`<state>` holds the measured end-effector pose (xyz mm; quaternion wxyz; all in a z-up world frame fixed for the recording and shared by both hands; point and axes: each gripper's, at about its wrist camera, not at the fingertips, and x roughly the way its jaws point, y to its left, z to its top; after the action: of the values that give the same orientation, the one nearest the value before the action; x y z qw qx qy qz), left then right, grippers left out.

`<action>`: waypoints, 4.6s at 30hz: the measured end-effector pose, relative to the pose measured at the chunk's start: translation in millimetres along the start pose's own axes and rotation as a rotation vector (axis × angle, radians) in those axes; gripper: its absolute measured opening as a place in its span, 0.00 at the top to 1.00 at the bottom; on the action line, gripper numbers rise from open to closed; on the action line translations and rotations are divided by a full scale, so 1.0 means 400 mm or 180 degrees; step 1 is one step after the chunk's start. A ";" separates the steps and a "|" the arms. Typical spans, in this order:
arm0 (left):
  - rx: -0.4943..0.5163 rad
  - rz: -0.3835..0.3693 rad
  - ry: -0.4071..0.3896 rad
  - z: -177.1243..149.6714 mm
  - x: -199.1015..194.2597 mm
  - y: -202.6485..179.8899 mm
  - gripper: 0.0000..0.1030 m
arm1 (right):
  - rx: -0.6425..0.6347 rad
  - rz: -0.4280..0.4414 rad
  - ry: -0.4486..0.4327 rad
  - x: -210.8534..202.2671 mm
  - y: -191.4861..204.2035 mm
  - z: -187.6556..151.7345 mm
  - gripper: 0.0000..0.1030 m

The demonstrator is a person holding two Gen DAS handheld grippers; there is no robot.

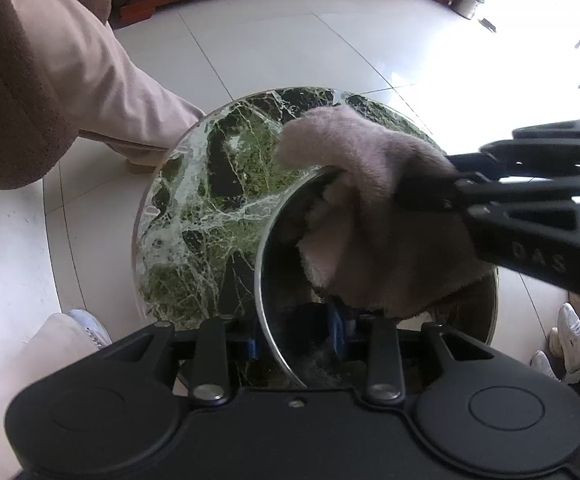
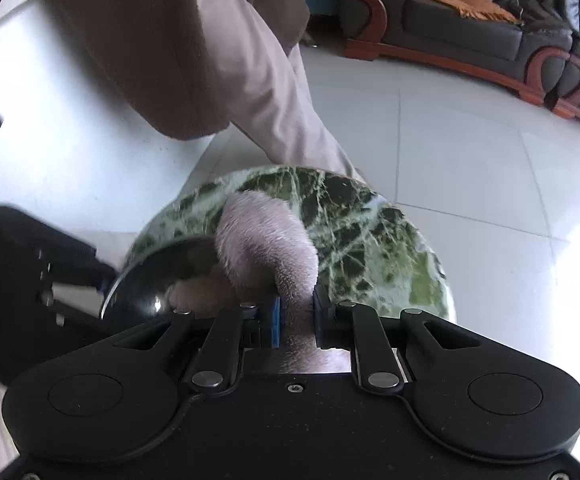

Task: Clean bowl
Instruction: 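Rub pink towel along bowl inner wall with right gripper while left gripper holds rim, then wipe towel over bowl rim with right gripper while left gripper holds rim, then scrub bowl inner wall with towel, right gripper, while left gripper holds rim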

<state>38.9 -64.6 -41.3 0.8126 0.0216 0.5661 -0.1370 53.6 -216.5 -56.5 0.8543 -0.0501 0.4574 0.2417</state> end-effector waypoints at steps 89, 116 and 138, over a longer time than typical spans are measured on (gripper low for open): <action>-0.0035 0.0097 -0.0183 -0.015 -0.009 -0.010 0.79 | 0.1122 -0.0026 -0.0113 -0.099 -0.038 -0.167 0.82; -0.0168 0.0037 -0.0502 0.027 -0.045 0.008 0.83 | 0.1772 0.0131 -0.0241 -0.097 -0.054 -0.246 0.77; 0.0065 -0.0145 -0.0093 0.028 0.004 0.020 0.86 | -0.0590 -0.0054 0.0028 -0.012 -0.016 -0.025 0.82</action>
<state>51.8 -59.3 -39.7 0.8172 0.0149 0.5530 -0.1616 46.5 -226.9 -59.3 0.8461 -0.1339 0.4363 0.2755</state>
